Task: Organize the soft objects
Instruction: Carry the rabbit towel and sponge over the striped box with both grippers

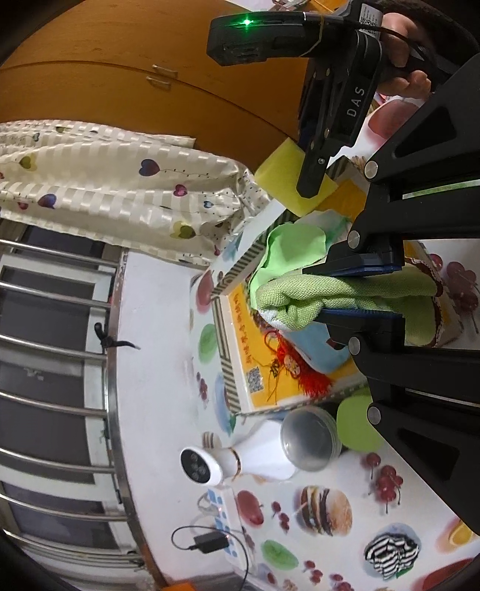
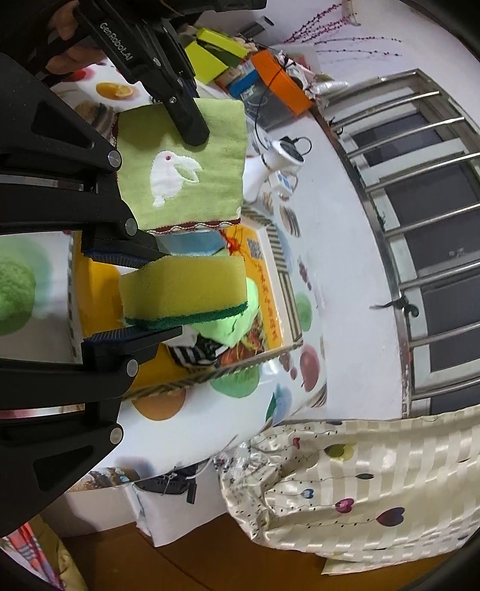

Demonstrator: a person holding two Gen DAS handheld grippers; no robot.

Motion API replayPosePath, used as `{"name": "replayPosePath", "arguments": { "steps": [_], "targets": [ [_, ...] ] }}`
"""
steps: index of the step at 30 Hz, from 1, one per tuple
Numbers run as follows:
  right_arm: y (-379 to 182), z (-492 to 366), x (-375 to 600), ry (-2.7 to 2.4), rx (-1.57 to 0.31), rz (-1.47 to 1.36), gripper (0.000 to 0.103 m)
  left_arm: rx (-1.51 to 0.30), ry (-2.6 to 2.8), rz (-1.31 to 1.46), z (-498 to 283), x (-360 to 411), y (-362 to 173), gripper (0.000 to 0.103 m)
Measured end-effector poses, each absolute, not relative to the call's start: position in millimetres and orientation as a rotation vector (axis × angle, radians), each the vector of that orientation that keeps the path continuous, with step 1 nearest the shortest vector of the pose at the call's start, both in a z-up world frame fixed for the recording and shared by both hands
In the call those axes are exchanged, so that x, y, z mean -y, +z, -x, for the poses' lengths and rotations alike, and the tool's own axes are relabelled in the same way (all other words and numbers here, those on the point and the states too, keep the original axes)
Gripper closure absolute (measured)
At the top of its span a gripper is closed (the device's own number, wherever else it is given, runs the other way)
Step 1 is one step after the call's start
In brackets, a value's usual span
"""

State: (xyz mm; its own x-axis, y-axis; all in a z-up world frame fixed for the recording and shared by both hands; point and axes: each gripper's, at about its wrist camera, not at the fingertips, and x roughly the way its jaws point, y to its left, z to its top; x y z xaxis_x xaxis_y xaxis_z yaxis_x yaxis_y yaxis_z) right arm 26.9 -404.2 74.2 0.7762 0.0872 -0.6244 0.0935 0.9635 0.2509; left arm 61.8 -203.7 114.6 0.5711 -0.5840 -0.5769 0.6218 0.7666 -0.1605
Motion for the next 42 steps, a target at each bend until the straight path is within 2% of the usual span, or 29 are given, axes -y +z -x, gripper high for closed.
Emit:
{"name": "replayPosePath", "arguments": {
  "steps": [22, 26, 32, 38, 42],
  "targets": [
    [42.9, -58.9, 418.6, -0.043, -0.776, -0.248, 0.074, -0.755, -0.691, -0.100, -89.8, 231.6, 73.8, 0.088],
    [43.9, -60.4, 422.4, -0.045, -0.779, -0.259, 0.074, -0.777, -0.698, -0.113, -89.1, 235.8, 69.4, 0.076],
    [46.0, -56.1, 422.9, -0.059, -0.781, -0.249, 0.074, -0.784, -0.716, -0.134, -81.6, 237.9, 67.1, 0.074],
    [49.7, -48.1, 426.2, -0.066, -0.783, -0.245, 0.073, -0.776, -0.695, -0.134, -78.6, 231.3, 70.2, 0.064],
    [48.3, -45.6, 430.6, -0.081, -0.794, -0.250, 0.073, -0.769, -0.670, -0.137, -77.2, 225.7, 73.1, 0.062]
  ]
}}
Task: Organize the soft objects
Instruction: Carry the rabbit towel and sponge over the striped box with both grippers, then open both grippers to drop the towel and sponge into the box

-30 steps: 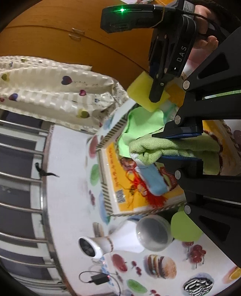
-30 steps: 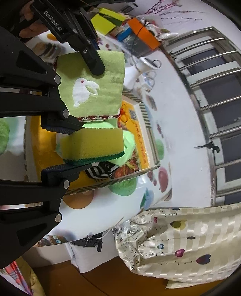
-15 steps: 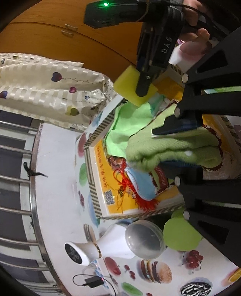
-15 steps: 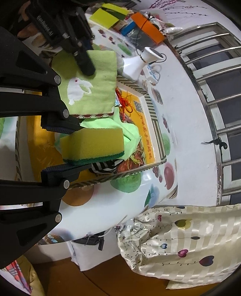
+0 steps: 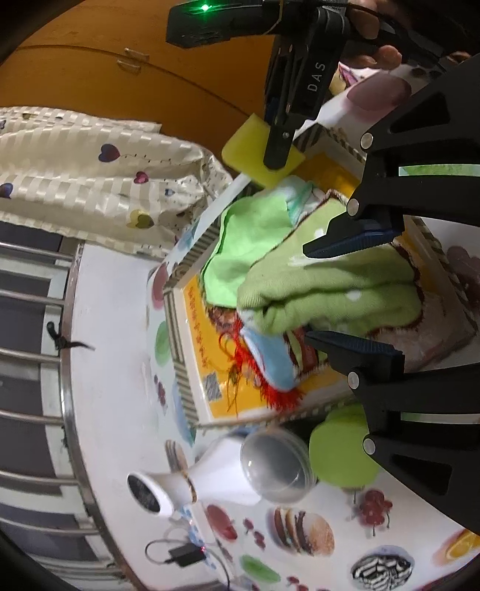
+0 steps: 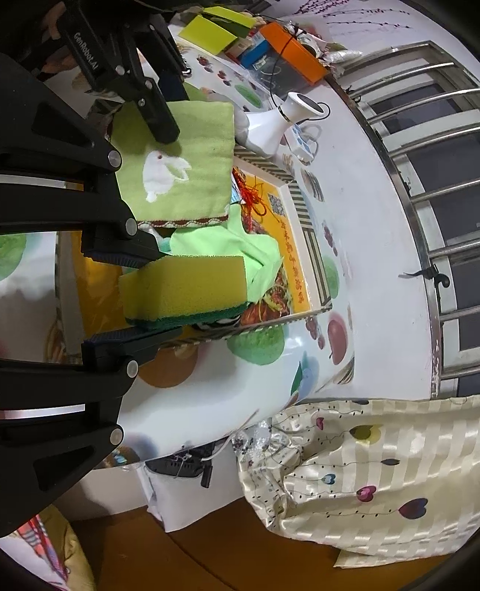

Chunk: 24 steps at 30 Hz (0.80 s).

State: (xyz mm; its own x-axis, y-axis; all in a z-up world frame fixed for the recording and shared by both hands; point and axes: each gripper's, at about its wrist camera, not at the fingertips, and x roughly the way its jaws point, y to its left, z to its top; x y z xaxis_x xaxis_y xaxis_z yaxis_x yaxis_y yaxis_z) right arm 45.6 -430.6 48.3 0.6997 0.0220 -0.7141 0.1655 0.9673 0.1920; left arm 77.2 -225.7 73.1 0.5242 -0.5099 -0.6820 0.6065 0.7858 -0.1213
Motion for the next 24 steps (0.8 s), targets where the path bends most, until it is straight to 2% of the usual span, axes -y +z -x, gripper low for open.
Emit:
{"name": "replayPosePath", "arguments": {
  "steps": [4, 16, 21, 24],
  "targets": [
    [50.1, -41.1, 427.5, -0.105, -0.795, -0.213, 0.073, -0.747, -0.670, -0.121, -74.5, 215.5, 81.0, 0.056],
    [49.6, -37.9, 403.1, -0.098, -0.816, -0.097, 0.072, -0.708, -0.634, -0.054, -66.9, 178.7, 98.0, 0.055],
    [50.0, -33.5, 396.6, -0.069, -0.802, -0.107, 0.058, -0.695, -0.605, -0.022, -62.2, 156.7, 101.4, 0.055],
    [50.5, -31.9, 394.7, -0.057, -0.798, -0.117, 0.057, -0.698, -0.587, -0.001, -61.7, 143.9, 99.9, 0.054]
  ]
}}
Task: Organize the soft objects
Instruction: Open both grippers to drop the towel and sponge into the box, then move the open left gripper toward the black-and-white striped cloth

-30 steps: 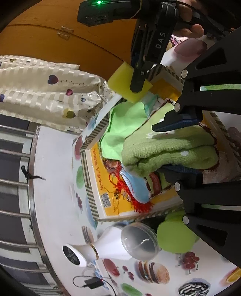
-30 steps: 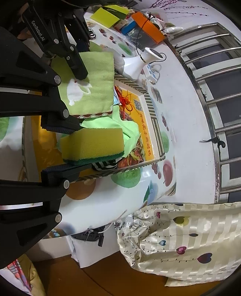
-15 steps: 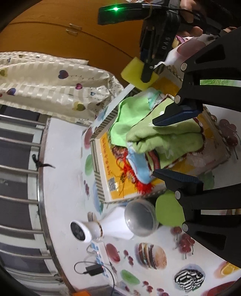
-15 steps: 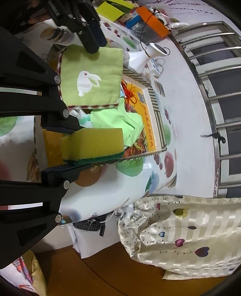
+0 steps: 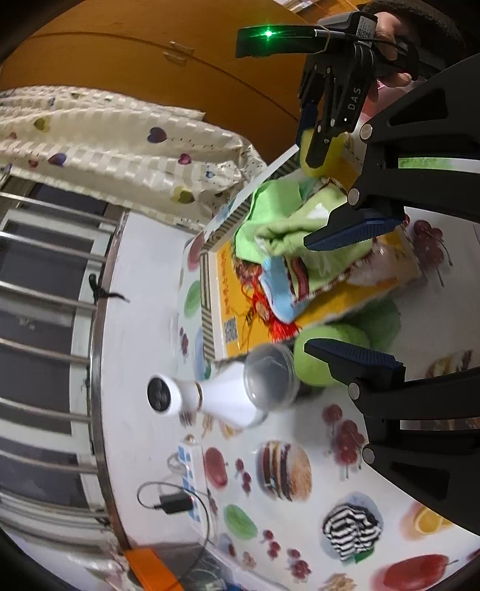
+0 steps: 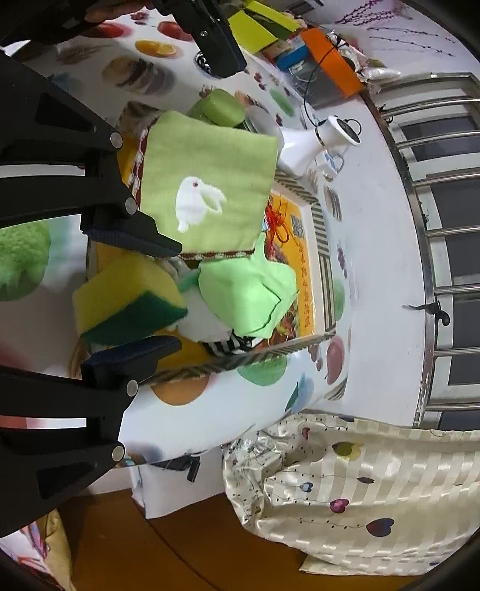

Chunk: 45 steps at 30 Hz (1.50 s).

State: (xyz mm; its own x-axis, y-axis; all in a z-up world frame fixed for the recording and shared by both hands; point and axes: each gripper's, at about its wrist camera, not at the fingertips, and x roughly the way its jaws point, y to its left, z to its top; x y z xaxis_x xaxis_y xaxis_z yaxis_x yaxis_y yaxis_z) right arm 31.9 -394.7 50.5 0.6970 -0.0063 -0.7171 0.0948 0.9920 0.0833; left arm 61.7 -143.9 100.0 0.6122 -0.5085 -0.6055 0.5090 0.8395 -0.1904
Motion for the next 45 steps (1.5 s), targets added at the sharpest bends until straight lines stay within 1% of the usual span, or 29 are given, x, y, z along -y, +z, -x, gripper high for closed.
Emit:
{"name": "replayPosePath", "arguments": {
  "steps": [12, 19, 22, 25, 28, 33, 45],
  "targets": [
    [49.6, -26.6, 377.8, -0.051, -0.786, -0.129, 0.057, -0.730, -0.500, 0.044, -62.2, 100.8, 86.1, 0.054],
    [56.0, -15.5, 355.4, 0.083, -0.756, -0.179, 0.057, -0.748, -0.481, 0.052, -52.6, 82.7, 74.0, 0.054],
    [53.2, -19.7, 344.1, 0.042, -0.771, -0.141, 0.057, -0.761, -0.470, 0.062, -52.4, 74.7, 69.3, 0.054],
    [51.1, -22.8, 346.0, 0.028, -0.775, -0.164, 0.057, -0.762, -0.461, 0.074, -50.4, 65.1, 67.2, 0.054],
    [54.5, -15.8, 341.5, 0.107, -0.728, -0.192, 0.057, -0.768, -0.453, 0.088, -51.6, 58.7, 64.8, 0.054],
    [57.5, -11.1, 310.2, 0.031, -0.703, 0.010, 0.057, -0.773, -0.463, 0.093, -50.7, 57.2, 62.2, 0.054],
    [45.8, -19.1, 272.9, 0.050, -0.746, 0.140, 0.057, -0.784, -0.459, 0.106, -48.7, 42.2, 56.5, 0.054]
  ]
}}
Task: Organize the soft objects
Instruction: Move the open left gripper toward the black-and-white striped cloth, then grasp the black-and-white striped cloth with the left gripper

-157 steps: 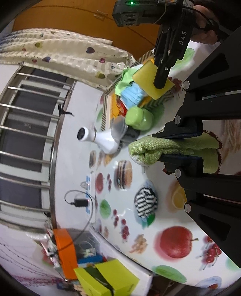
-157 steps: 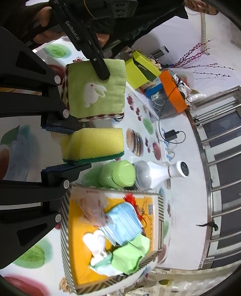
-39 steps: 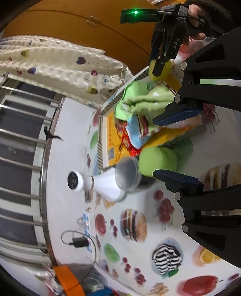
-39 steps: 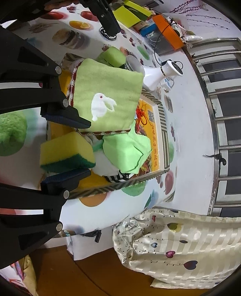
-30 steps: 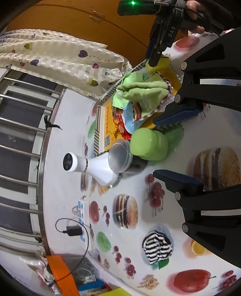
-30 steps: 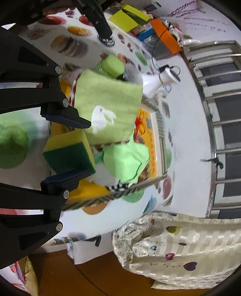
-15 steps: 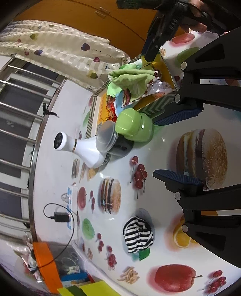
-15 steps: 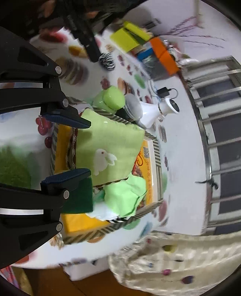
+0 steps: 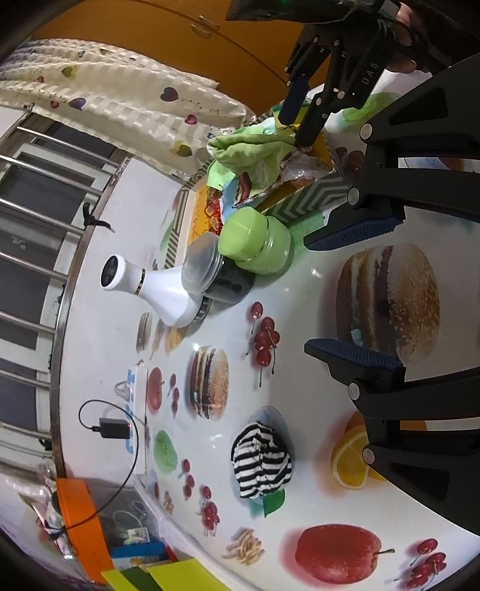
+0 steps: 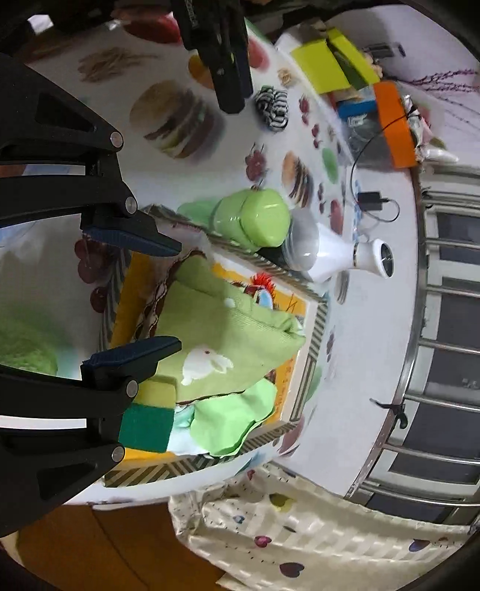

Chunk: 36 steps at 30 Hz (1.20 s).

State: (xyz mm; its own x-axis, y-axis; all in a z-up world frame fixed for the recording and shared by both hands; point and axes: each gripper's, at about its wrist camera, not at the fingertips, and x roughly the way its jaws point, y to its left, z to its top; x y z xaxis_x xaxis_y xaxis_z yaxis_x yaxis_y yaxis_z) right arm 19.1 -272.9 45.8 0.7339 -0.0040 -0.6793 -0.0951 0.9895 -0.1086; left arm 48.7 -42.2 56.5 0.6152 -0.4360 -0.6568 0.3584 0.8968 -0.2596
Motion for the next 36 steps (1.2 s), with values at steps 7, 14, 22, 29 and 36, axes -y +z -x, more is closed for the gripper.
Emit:
{"name": "replayPosePath", "arguments": {
  "steps": [7, 14, 22, 29, 36],
  "targets": [
    [42.0, -21.8, 275.8, 0.040, -0.765, 0.079, 0.057, -0.778, -0.409, 0.121, -52.3, 16.3, 55.8, 0.054],
    [46.8, -10.8, 274.6, 0.059, -0.741, 0.002, 0.057, -0.789, -0.310, 0.135, -60.7, -22.2, 48.8, 0.054],
    [47.4, -3.4, 253.6, 0.167, -0.687, -0.042, 0.057, -0.800, -0.212, 0.089, -85.1, -40.1, 44.4, 0.054],
    [44.5, -8.5, 249.5, 0.191, -0.679, -0.060, 0.057, -0.839, -0.163, 0.019, -119.5, -29.9, 35.4, 0.053],
    [40.8, -13.8, 256.8, 0.187, -0.687, -0.078, 0.057, -0.843, -0.121, -0.002, -139.9, -26.9, 31.3, 0.053]
  ]
}}
